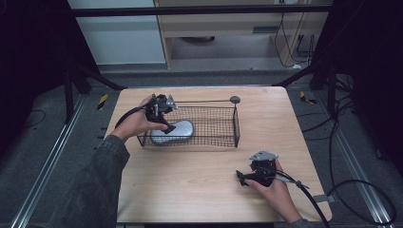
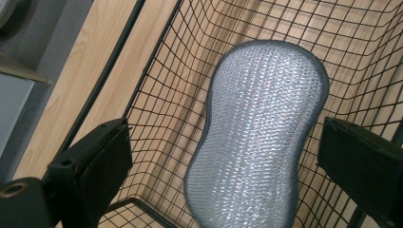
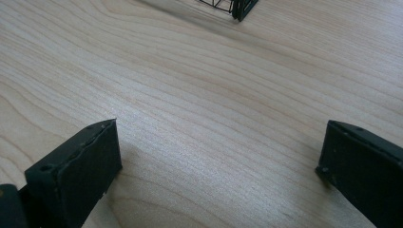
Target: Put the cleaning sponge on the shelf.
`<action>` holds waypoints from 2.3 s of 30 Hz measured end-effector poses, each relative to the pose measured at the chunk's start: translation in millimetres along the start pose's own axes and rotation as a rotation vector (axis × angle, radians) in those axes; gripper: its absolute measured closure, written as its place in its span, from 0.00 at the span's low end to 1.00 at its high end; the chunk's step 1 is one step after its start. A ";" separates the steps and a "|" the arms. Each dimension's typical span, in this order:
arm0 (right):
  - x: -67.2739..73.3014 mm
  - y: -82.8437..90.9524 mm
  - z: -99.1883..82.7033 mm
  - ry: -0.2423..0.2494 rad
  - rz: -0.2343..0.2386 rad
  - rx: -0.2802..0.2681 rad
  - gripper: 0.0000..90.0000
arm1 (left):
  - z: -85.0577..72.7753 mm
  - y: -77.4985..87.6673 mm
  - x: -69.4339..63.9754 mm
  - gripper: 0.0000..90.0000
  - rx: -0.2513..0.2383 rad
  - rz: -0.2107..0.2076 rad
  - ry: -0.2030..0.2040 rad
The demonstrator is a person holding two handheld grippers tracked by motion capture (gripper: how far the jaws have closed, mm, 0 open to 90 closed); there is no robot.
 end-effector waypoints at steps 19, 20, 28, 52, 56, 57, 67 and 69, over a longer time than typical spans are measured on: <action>0.2 0.1 0.1 -0.003 0.001 0.000 0.00 | 2.6 19.9 -5.5 0.06 -0.067 0.022 0.024; 0.3 0.2 0.2 -0.005 0.002 0.001 0.00 | 2.8 21.3 -6.2 0.06 -0.073 0.021 0.034; 0.1 0.1 0.0 -0.001 0.000 -0.002 0.00 | 1.4 30.4 -13.1 0.06 -0.108 0.051 0.065; 0.2 0.2 -0.2 -0.003 0.000 -0.002 0.00 | -11.3 54.7 -55.3 0.05 -0.220 0.062 0.165; 0.3 0.2 -0.3 -0.003 0.000 -0.002 0.00 | -16.7 59.6 -69.0 0.06 -0.236 0.070 0.176; 0.3 0.2 -0.3 -0.003 0.000 -0.002 0.00 | -16.7 59.6 -69.0 0.06 -0.236 0.070 0.176; 0.4 0.5 -0.5 -0.003 0.001 -0.001 0.00 | -31.0 63.0 -98.4 0.06 -0.252 0.069 0.185; 0.3 0.5 -0.5 -0.002 0.001 -0.002 0.00 | -32.1 63.2 -101.5 0.06 -0.252 0.067 0.182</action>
Point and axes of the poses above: each handheld gripper's, and its own axes: y roughly backward along the jaws, z roughly out of its top, x roughly to its left, the point moved 1 cm from there along -y, roughly forward along the jaws, and after that the axes turned 2 degrees about -x, right-handed, at the moved point
